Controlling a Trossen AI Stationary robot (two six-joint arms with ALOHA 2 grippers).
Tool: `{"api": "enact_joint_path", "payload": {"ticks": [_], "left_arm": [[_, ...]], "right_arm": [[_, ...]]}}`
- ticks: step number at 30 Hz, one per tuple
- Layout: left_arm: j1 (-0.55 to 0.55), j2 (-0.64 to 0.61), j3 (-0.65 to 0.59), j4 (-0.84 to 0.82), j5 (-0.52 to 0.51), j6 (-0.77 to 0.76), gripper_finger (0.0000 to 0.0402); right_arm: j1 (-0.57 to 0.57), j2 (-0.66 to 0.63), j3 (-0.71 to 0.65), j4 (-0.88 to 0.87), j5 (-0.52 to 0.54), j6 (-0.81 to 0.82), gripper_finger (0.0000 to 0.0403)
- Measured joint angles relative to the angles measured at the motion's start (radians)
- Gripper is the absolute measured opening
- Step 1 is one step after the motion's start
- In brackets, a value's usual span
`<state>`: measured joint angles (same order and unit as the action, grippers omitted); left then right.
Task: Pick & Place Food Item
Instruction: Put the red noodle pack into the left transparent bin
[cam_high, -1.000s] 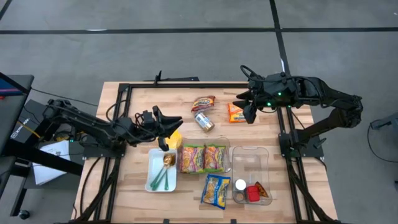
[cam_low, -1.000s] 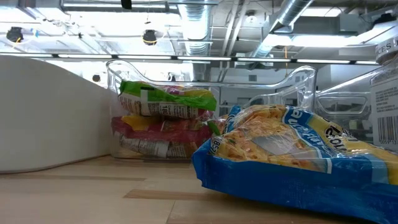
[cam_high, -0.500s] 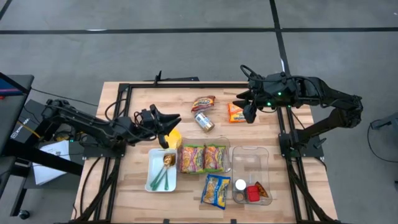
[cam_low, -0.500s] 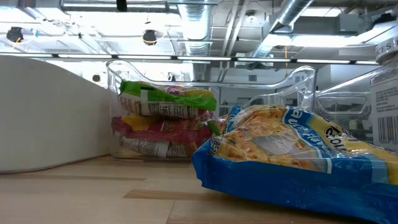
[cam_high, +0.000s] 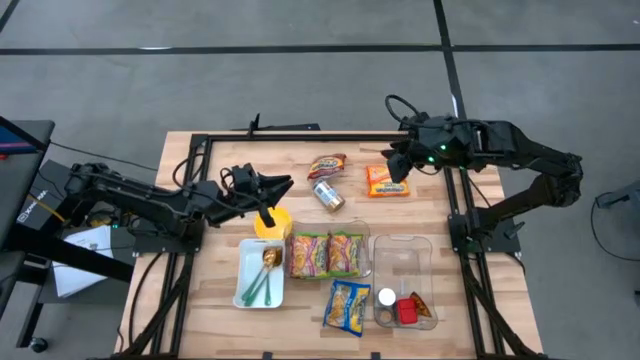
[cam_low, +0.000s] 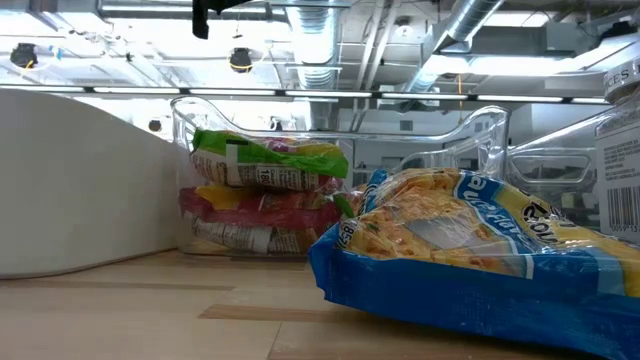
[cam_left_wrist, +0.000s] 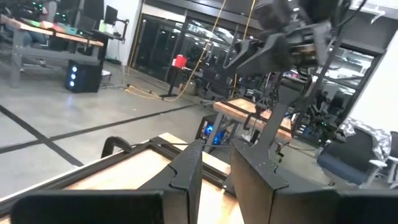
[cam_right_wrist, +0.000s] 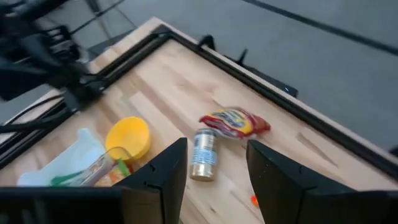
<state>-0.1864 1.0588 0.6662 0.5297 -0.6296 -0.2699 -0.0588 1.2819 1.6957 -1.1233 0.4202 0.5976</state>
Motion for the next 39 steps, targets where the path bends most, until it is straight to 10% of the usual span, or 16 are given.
{"api": "enact_joint_path", "payload": {"ticks": [14, 39], "left_arm": [[0.012, 0.000, 0.000, -0.034, 0.043, -0.006, 0.0076], [0.016, 0.000, 0.000, -0.033, 0.027, -0.039, 0.0076]], "right_arm": [[-0.081, 0.000, -0.144, 0.040, -0.135, 0.118, 0.0238], [-0.174, 0.127, -0.358, 0.262, -0.218, 0.429, 0.0232]]}}
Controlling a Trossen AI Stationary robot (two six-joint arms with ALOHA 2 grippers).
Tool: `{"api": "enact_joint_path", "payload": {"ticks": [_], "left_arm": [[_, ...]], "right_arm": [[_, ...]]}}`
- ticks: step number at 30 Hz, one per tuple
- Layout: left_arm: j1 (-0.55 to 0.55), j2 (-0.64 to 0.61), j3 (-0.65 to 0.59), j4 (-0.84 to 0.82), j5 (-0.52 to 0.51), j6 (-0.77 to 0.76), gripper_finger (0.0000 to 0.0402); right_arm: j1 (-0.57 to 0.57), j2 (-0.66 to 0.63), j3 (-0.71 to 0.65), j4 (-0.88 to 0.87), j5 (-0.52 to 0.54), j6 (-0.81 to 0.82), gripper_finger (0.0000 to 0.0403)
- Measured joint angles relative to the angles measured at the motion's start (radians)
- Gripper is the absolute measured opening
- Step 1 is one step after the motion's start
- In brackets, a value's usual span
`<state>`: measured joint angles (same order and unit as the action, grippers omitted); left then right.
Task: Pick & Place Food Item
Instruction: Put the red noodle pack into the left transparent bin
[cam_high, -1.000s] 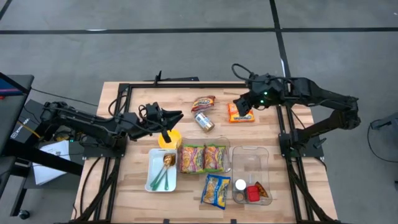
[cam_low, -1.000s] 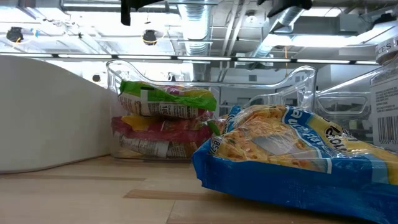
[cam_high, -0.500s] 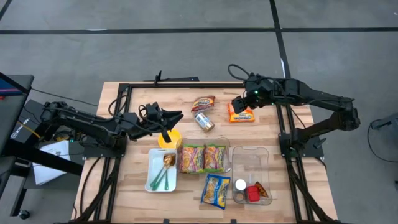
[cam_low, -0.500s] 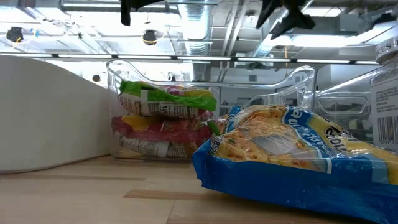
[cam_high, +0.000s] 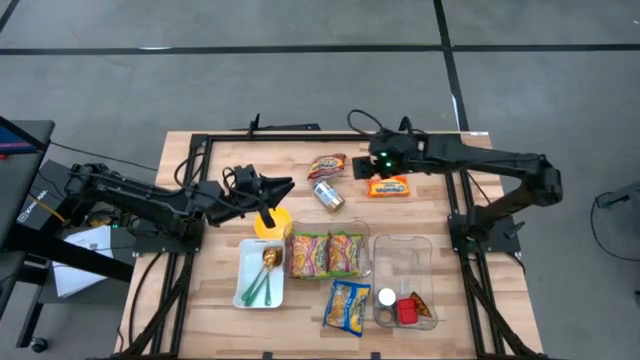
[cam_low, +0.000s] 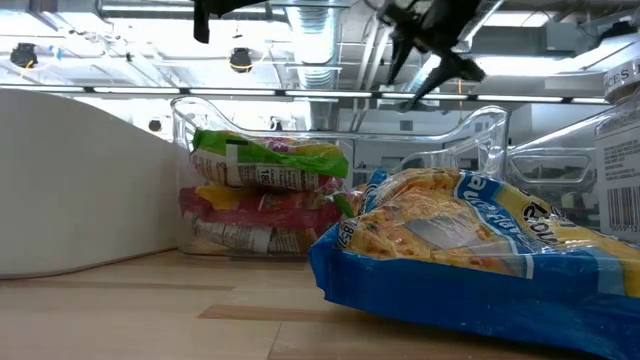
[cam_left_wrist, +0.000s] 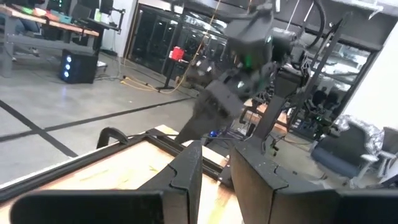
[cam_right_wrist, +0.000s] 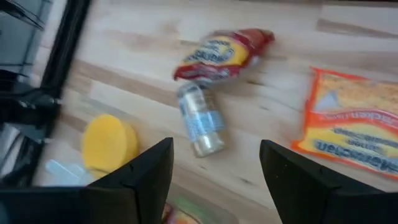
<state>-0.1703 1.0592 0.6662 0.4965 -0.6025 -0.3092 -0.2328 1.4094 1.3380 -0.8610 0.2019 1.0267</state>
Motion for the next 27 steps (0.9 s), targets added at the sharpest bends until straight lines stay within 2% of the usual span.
{"api": "enact_joint_path", "payload": {"ticks": [2, 7, 13, 21, 27], "left_arm": [[0.002, 0.000, 0.000, -0.002, 0.000, -0.023, 0.0076], [0.004, 0.000, 0.000, -0.009, 0.000, -0.046, 0.0076], [0.004, 0.000, 0.000, -0.010, 0.000, -0.047, 0.0076], [0.001, 0.000, 0.000, -0.010, 0.000, -0.064, 0.0076], [0.001, 0.000, 0.000, -0.010, 0.000, -0.077, 0.0076]], "right_arm": [[-0.009, 0.032, -0.002, 0.016, -0.013, -0.006, 0.0232], [-0.046, 0.107, -0.002, 0.091, -0.151, -0.072, 0.0232], [-0.097, 0.160, -0.002, 0.195, -0.273, -0.271, 0.0232], [-0.184, 0.265, 0.000, 0.252, -0.326, -0.308, 0.0232], [-0.227, 0.391, 0.041, 0.347, -0.503, -0.348, 0.0232]]}}
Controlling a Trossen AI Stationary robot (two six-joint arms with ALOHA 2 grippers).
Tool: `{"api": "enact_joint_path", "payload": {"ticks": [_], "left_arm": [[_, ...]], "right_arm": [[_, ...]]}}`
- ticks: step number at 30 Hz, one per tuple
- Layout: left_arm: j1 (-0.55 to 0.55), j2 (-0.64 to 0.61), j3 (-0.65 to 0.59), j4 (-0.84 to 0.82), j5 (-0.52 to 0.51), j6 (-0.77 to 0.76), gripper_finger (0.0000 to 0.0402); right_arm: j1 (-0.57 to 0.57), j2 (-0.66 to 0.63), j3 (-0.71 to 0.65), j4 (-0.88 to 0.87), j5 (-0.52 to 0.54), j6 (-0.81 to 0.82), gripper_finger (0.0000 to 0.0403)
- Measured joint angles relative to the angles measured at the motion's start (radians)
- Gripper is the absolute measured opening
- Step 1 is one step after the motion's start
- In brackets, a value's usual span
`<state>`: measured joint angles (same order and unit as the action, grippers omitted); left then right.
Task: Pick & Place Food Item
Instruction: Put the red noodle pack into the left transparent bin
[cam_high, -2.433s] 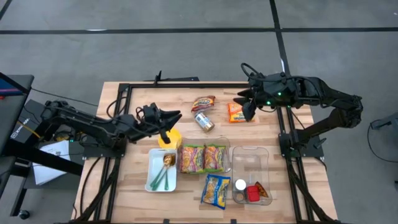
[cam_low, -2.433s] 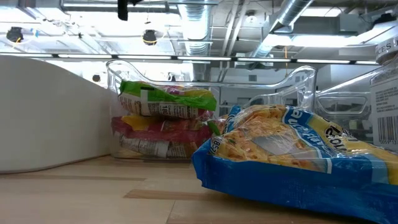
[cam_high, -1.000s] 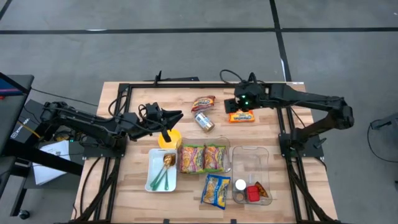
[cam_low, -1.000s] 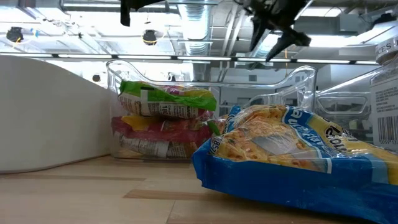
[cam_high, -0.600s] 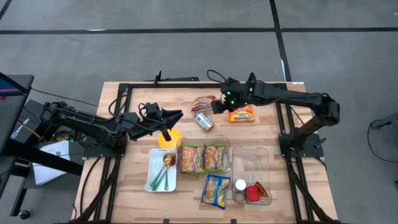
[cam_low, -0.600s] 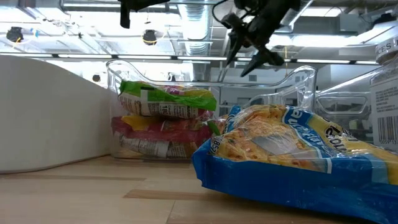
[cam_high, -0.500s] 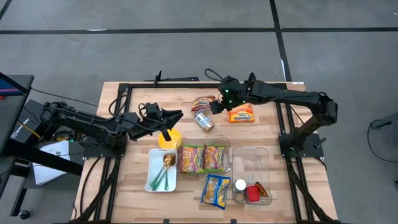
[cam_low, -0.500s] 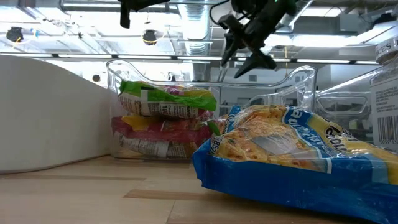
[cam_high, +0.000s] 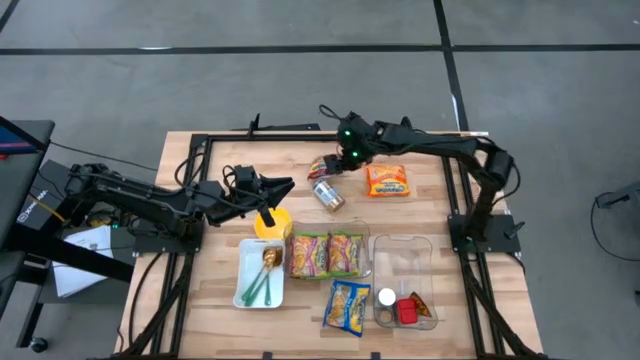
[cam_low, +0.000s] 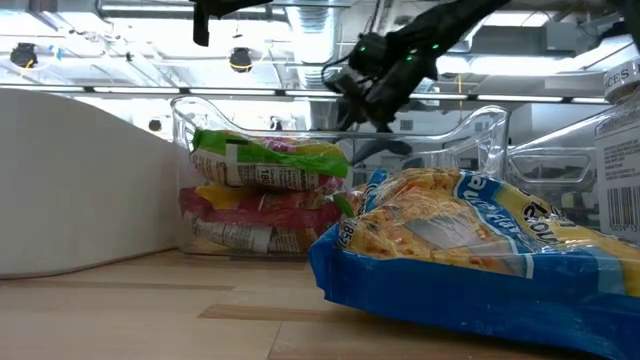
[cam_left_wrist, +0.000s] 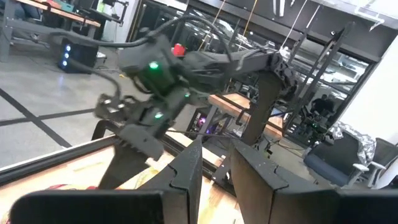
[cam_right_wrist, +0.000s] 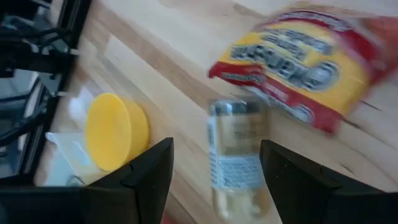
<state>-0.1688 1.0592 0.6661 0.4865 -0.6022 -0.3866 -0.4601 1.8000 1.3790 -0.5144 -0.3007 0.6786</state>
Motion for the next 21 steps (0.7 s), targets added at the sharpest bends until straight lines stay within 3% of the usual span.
{"api": "enact_joint_path", "payload": {"ticks": [5, 13, 21], "left_arm": [[-0.001, 0.000, 0.000, 0.000, 0.001, -0.022, 0.0076], [-0.009, 0.000, 0.000, 0.003, 0.008, -0.045, 0.0076], [-0.026, 0.000, 0.000, 0.003, 0.008, -0.059, 0.0076]], "right_arm": [[-0.015, 0.131, 0.175, -0.108, -0.002, -0.062, 0.0232], [-0.058, 0.365, 0.570, -0.379, 0.173, -0.192, 0.0232], [-0.110, 0.522, 0.719, -0.532, 0.155, -0.213, 0.0232]]}}
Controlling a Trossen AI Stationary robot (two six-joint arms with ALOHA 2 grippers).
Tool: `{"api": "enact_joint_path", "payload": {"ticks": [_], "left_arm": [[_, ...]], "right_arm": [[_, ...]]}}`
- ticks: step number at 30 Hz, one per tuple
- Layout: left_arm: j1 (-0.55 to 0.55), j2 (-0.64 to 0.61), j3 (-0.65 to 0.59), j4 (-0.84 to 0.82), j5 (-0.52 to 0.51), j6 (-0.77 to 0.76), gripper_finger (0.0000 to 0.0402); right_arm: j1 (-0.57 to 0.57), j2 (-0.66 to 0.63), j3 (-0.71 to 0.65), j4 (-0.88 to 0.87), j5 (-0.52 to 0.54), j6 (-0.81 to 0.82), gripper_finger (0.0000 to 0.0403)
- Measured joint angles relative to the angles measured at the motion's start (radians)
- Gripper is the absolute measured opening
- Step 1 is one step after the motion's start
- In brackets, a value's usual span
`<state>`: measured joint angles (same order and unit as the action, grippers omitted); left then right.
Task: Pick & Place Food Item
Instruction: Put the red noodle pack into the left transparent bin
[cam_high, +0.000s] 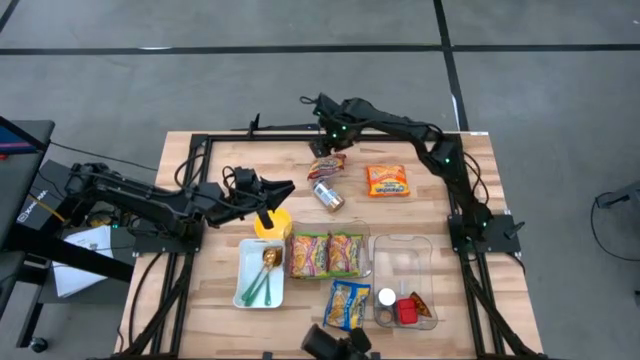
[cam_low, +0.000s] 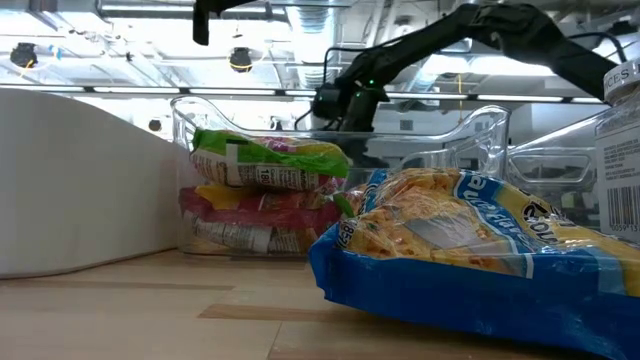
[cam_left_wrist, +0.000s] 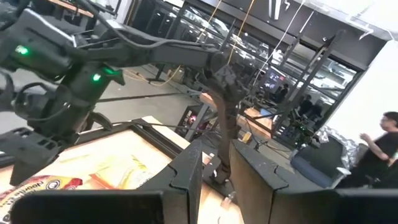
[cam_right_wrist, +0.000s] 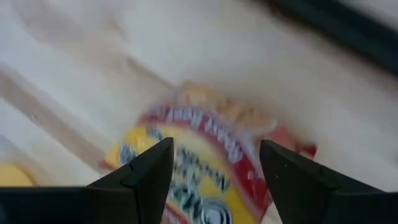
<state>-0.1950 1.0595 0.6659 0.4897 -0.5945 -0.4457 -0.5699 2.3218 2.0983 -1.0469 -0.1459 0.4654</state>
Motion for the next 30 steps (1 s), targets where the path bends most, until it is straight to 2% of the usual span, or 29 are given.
{"api": "enact_joint_path", "payload": {"ticks": [5, 10, 12, 18, 25, 30], "left_arm": [[-0.014, 0.000, 0.000, -0.001, 0.000, -0.001, 0.0076], [-0.018, 0.000, 0.000, -0.002, 0.000, -0.001, 0.0076], [-0.018, 0.000, 0.000, -0.002, 0.000, -0.001, 0.0076], [-0.018, 0.000, 0.000, -0.003, 0.000, -0.001, 0.0076], [-0.024, 0.000, 0.000, -0.003, 0.000, -0.008, 0.0076], [-0.041, 0.000, 0.000, -0.003, 0.000, -0.008, 0.0076]], "right_arm": [[0.027, 0.024, 0.001, -0.067, 0.018, -0.056, 0.0232], [0.072, 0.022, 0.002, -0.144, 0.168, -0.124, 0.0232], [0.085, 0.017, 0.000, -0.159, 0.192, -0.133, 0.0232], [0.092, -0.021, 0.002, -0.067, 0.199, -0.102, 0.0232], [0.077, -0.012, 0.001, -0.056, 0.199, -0.077, 0.0232], [0.069, -0.011, 0.001, -0.016, 0.199, -0.176, 0.0232]]}}
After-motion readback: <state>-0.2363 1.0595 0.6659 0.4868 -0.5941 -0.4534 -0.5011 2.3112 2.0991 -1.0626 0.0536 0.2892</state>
